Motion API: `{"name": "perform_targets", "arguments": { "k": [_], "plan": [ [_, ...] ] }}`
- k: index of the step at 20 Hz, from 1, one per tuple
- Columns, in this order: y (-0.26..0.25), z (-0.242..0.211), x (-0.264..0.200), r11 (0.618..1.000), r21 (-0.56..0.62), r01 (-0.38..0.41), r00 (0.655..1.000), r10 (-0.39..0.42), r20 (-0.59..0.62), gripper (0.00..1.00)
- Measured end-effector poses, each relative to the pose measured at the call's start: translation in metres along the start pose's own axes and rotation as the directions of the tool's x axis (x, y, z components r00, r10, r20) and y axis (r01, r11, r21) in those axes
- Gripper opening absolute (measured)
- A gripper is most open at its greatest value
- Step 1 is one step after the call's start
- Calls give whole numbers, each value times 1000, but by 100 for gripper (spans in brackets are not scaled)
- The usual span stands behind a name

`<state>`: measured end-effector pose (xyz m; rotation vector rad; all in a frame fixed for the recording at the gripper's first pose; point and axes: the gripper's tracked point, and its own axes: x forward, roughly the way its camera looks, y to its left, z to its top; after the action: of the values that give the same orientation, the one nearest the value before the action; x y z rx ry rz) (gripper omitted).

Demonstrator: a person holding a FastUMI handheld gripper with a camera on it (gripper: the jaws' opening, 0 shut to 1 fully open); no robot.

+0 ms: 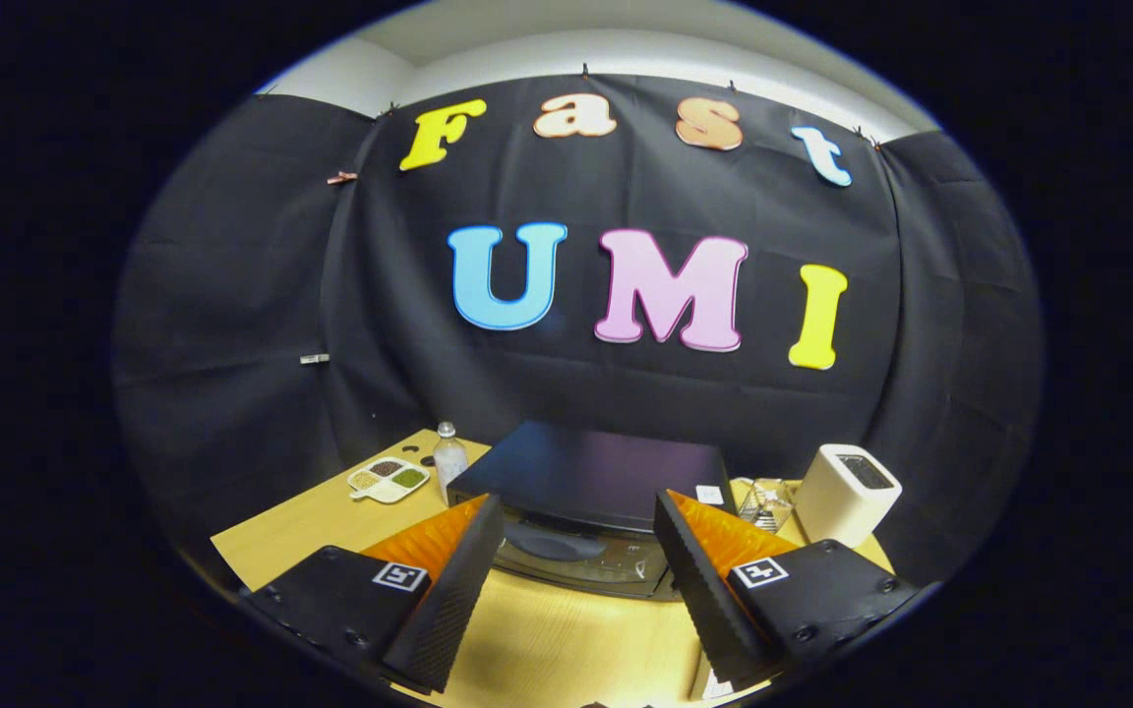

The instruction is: Open the toaster oven, put the food inside, and close the toaster oven door.

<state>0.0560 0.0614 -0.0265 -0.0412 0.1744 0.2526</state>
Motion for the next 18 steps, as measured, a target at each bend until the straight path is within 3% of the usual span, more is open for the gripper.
{"name": "perform_targets", "arguments": {
  "k": [5,10,18],
  "plan": [
    [-31,15,-45,991,104,89,994,-95,54,98],
    [-61,31,-56,983,85,162,980,-170,104,98],
    [-70,45,-52,981,93,169,974,-180,134,98]
  ]
}}
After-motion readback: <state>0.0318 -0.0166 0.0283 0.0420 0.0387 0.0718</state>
